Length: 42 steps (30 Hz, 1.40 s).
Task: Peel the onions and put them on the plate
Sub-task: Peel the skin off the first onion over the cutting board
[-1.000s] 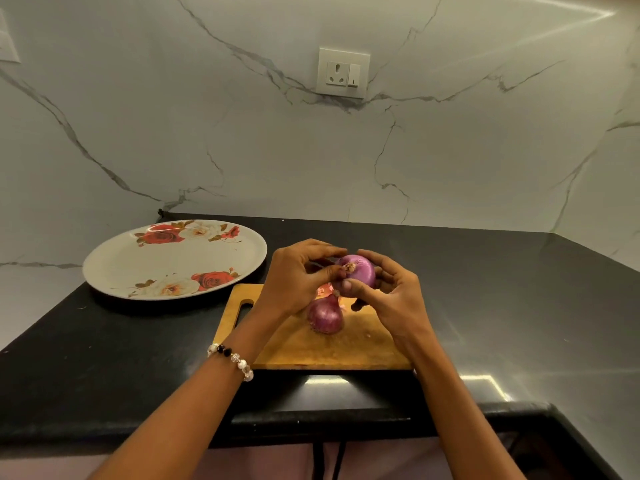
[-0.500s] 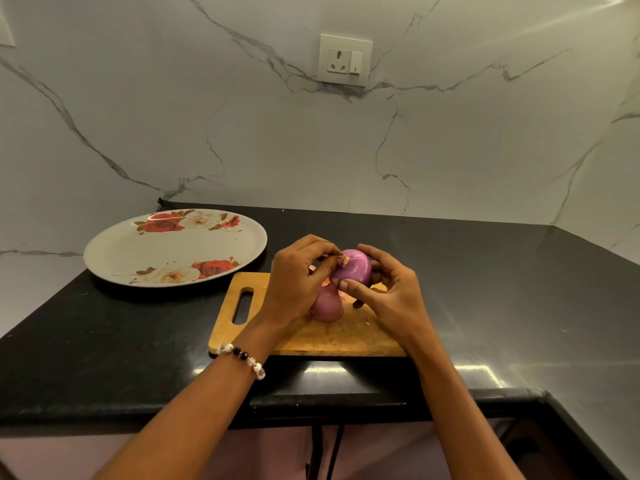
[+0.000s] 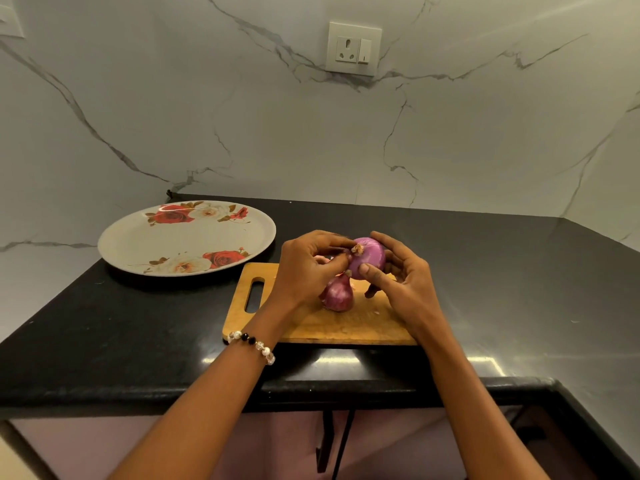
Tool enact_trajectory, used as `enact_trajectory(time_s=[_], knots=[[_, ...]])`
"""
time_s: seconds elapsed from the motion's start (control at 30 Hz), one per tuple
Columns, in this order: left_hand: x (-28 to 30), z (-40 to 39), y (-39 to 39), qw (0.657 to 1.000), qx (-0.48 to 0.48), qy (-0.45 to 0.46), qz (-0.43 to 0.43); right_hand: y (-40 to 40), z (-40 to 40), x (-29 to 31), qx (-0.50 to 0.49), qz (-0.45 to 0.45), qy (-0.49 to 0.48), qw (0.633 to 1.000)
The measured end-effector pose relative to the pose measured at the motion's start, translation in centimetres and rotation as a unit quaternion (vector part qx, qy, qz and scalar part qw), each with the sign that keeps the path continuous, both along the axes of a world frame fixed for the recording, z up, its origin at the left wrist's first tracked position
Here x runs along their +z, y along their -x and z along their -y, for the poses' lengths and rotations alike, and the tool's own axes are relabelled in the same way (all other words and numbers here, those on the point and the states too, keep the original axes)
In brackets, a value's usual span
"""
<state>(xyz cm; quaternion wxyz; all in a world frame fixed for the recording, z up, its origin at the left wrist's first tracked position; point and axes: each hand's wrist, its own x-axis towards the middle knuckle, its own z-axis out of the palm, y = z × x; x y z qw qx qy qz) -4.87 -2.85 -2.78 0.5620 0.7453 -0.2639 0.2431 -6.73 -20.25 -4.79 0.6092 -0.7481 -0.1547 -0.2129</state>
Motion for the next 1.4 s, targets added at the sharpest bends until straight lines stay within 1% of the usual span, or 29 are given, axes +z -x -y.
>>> enact_trajectory(time_s=[0.43,0.63,0.73,1.07,1.2,1.4], knots=[[-0.25,0.13,-0.01,0.999,0.025,-0.010,0.020,0.21,-0.04,0.03,-0.004,0.037,0.030,0.999],[-0.30,0.11,-0.19,0.996,0.056,-0.039,0.065,0.27,-0.26,0.11,0.002,0.029,0.033,0.999],[-0.34,0.18,-0.38,0.994,0.066,-0.050,0.074,0.31,-0.21,0.21,0.006,0.024,0.026,0.999],[-0.20,0.33,-0.33,0.995,0.065,-0.049,0.057,0.50,-0.16,0.74,0.042,-0.023,-0.022,0.999],[-0.19,0.35,-0.30,0.996,0.054,-0.051,0.055,0.39,0.06,0.70,0.056,-0.039,-0.025,0.997],[-0.29,0.33,-0.47,0.995,0.040,-0.071,0.054,0.23,0.13,0.64,0.060,-0.036,-0.012,0.997]])
